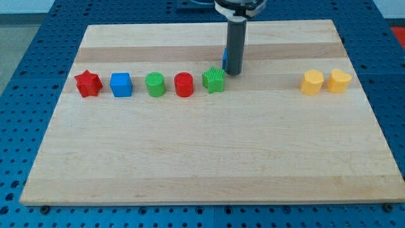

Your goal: Slightly move the green star towards down

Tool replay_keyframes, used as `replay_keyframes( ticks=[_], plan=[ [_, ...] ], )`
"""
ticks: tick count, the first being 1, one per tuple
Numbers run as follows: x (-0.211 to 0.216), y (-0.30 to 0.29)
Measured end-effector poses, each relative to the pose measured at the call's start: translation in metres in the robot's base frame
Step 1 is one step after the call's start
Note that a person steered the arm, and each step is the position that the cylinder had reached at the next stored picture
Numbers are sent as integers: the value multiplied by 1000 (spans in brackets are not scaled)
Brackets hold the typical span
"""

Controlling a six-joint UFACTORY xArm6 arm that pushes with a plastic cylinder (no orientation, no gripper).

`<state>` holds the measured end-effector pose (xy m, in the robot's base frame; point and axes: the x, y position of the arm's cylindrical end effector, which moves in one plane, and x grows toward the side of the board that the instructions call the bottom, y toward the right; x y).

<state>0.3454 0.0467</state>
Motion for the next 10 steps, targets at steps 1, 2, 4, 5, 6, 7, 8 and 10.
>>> replay_keyframes(
  ticks=[1,2,4,5,6,7,8,10],
  plan=[
    [-13,-1],
    [-13,-7],
    [-13,-33],
    [-13,-46],
    [-8,-56],
    [-3,-57],
    [-2,-57],
    [7,-57]
  ],
)
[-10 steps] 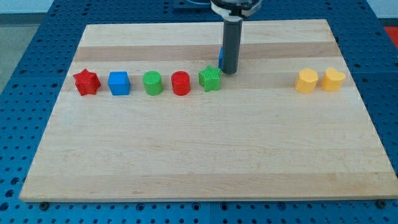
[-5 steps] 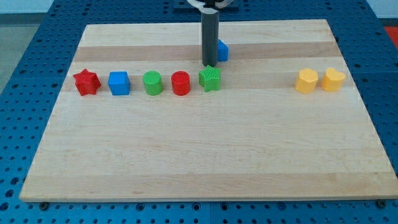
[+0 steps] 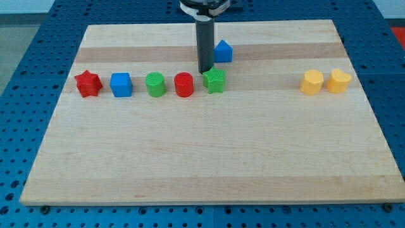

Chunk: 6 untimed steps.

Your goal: Slightly move the green star towards down

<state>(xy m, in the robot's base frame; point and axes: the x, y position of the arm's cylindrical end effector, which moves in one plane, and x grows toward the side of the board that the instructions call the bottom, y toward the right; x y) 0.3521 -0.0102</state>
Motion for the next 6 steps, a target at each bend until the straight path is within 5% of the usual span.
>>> replay_keyframes(
  ticks=[6],
  plan=[
    [4,0]
  ],
)
